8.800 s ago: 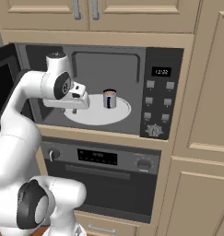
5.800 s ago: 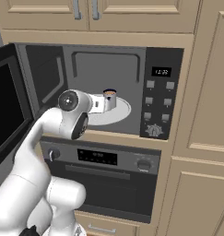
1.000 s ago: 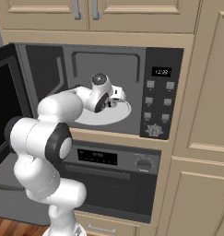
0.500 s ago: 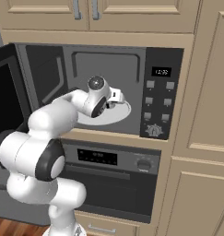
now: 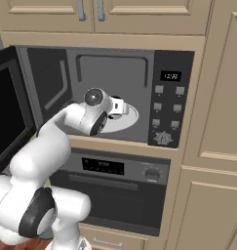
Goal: Pick the cup of tea, navigate to the dining table, and place it on the saucer.
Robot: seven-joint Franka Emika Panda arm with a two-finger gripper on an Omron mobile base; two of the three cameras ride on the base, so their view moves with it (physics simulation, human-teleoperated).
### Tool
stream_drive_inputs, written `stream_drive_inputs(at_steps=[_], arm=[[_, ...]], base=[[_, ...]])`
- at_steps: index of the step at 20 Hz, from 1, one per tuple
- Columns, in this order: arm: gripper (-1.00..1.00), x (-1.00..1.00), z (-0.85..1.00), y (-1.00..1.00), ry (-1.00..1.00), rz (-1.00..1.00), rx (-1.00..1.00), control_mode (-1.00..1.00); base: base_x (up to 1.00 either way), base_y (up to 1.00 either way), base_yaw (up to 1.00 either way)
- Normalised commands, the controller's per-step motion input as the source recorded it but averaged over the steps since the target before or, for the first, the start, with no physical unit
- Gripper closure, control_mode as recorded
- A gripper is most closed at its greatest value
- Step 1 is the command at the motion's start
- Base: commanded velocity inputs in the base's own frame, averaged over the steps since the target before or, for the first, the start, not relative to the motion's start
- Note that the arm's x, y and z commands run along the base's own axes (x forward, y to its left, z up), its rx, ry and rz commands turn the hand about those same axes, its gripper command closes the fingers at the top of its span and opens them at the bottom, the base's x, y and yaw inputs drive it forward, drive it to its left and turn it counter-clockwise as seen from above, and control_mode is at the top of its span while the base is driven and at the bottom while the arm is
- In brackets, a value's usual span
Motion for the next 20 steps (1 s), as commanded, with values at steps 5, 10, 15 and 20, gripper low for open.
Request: stream_drive_inputs(at_steps=[5,10,15,20], arm=[[1.0,-0.71,0.36,-0.04,-0.01,0.07,0.0,-1.0],[1.0,-0.72,0.39,-0.04,-0.01,0.1,0.0,-1.0],[1.0,-0.64,0.38,-0.01,0.0,0.09,0.0,-1.0],[1.0,-0.62,0.46,0.0,-0.01,0.07,0.0,-1.0]], base=[[0.0,0.0,0.0],[0.0,0.0,0.0],[0.0,0.0,0.0],[0.0,0.0,0.0]])
